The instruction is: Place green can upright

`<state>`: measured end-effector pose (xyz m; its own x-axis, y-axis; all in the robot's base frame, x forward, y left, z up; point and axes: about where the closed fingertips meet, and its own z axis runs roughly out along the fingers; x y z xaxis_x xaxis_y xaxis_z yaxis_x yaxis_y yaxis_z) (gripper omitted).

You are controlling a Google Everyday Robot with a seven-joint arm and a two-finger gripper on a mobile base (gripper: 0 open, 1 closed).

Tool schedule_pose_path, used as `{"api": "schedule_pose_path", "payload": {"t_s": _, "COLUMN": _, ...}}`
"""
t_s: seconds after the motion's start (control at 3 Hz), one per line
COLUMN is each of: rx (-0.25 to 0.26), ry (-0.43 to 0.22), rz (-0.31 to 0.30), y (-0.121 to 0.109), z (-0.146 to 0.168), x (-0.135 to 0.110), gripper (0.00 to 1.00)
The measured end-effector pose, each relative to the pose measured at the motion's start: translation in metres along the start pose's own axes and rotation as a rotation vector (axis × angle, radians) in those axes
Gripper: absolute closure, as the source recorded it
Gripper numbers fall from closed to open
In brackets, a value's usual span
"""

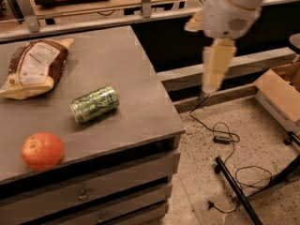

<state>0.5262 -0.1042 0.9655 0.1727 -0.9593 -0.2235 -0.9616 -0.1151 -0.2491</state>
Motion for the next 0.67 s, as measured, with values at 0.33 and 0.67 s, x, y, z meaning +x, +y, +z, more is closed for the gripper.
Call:
{"api": "schedule_pose_path", "payload": {"t_s": 0.33, "rx": -0.042, "ry": -0.065, "rz": -0.197, "y": -0.036, "z": 0.032, "x": -0.074, "gripper": 0.00}}
{"api": "schedule_pose_path", "payload": {"t_s": 0.67, "rx": -0.071, "ry": -0.113, "rz": -0.323, "y": -0.044, "z": 0.058, "x": -0.141, "gripper": 0.00}}
